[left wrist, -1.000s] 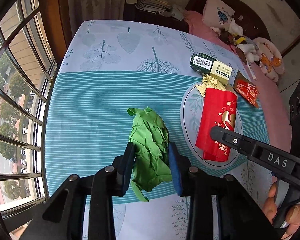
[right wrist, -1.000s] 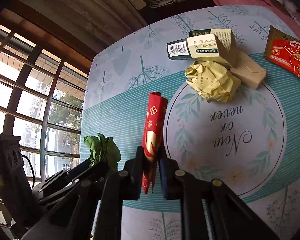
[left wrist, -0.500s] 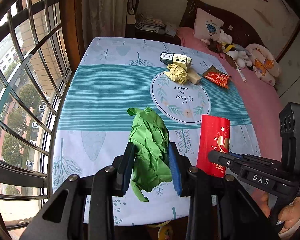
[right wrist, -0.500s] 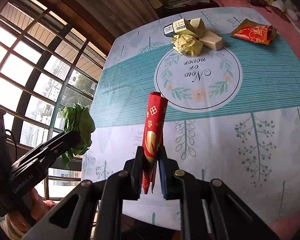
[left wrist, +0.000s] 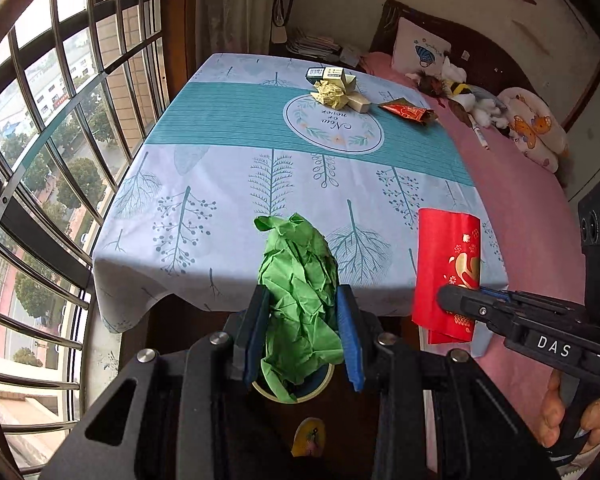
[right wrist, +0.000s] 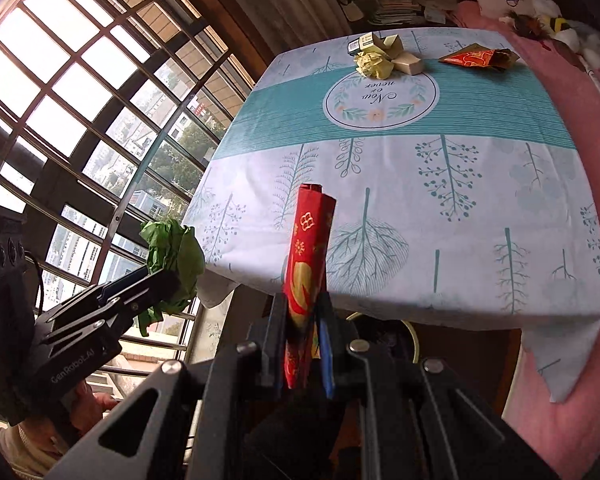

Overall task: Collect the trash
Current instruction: 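Carry the green paper and red packet down over the bin, then open both tools to drop the paper and packet into the bin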

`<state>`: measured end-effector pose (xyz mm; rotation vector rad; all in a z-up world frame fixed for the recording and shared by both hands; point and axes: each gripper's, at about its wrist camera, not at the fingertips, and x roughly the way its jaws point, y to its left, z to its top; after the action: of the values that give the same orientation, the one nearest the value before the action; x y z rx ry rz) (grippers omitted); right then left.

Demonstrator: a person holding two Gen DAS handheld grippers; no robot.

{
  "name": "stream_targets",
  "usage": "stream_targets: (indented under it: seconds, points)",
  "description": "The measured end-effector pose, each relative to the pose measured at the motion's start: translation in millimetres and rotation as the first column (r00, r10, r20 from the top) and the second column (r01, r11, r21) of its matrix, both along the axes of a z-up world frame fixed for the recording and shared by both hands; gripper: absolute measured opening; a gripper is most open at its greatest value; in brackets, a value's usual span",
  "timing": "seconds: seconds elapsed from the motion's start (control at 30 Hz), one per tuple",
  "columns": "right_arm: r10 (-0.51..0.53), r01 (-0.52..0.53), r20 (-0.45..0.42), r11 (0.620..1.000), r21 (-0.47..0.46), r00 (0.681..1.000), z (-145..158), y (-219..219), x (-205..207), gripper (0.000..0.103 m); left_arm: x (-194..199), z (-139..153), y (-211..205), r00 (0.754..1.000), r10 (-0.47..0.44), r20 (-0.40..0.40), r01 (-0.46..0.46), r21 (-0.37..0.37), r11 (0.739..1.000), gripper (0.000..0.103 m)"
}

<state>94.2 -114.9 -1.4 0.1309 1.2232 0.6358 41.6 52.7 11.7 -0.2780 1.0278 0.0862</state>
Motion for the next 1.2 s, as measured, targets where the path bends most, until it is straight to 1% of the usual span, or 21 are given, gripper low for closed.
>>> stream_targets:
  seconds: [0.1, 0.23, 0.3, 0.4, 0.57, 0.7, 0.8, 0.97, 1.07, 1.2]
  points:
    - [0.006, -0.006, -0.039, 1.0, 0.0, 0.999, -10, -9, -19, 0.014, -22, -4, -12, 1.0, -0.013, -0.014, 0.013, 0.01, 1.0, 0.032]
    - [0.012, -0.013, -0.089, 1.0, -0.013, 0.996, -29, -13, -36, 0.014, -33, -17, -23, 0.999, -0.038, -0.032, 0.039, 0.028, 0.999, 0.032]
    - [0.021, -0.025, -0.11, 0.999, -0.033, 0.994, -42, -10, -43, 0.014, -36, -30, -27, 0.998, -0.053, -0.04, 0.054, 0.033, 0.998, 0.032]
    - [0.045, -0.057, -0.134, 0.994, -0.089, 0.99, -70, -1, -53, 0.014, -38, -59, -30, 0.996, -0.069, -0.065, 0.07, 0.022, 0.997, 0.032]
    - [0.068, -0.1, -0.179, 0.979, -0.176, 0.981, -136, 12, -69, 0.014, -37, -126, -29, 0.989, -0.076, -0.123, 0.073, -0.033, 0.997, 0.032]
    - [0.061, -0.115, -0.228, 0.966, -0.232, 0.972, -200, 20, -74, 0.014, -35, -192, -21, 0.981, -0.056, -0.184, 0.043, -0.075, 0.996, 0.032]
    - [0.028, -0.098, -0.265, 0.962, -0.256, 0.964, -246, 20, -71, 0.014, -30, -240, -16, 0.972, -0.055, -0.227, 0.033, -0.1, 0.994, 0.032]
    - [-0.003, -0.088, -0.308, 0.956, -0.279, 0.951, -317, 22, -64, 0.014, -15, -314, -14, 0.96, -0.063, -0.271, 0.037, -0.101, 0.994, 0.032]
    - [-0.007, -0.096, -0.327, 0.95, -0.298, 0.945, -357, 24, -59, 0.014, -7, -352, -14, 0.953, -0.069, -0.294, 0.032, -0.127, 0.991, 0.032]
    - [-0.008, -0.104, -0.334, 0.943, -0.316, 0.943, -401, 27, -52, 0.014, 0, -394, -19, 0.943, -0.098, -0.317, 0.053, -0.147, 0.988, 0.033]
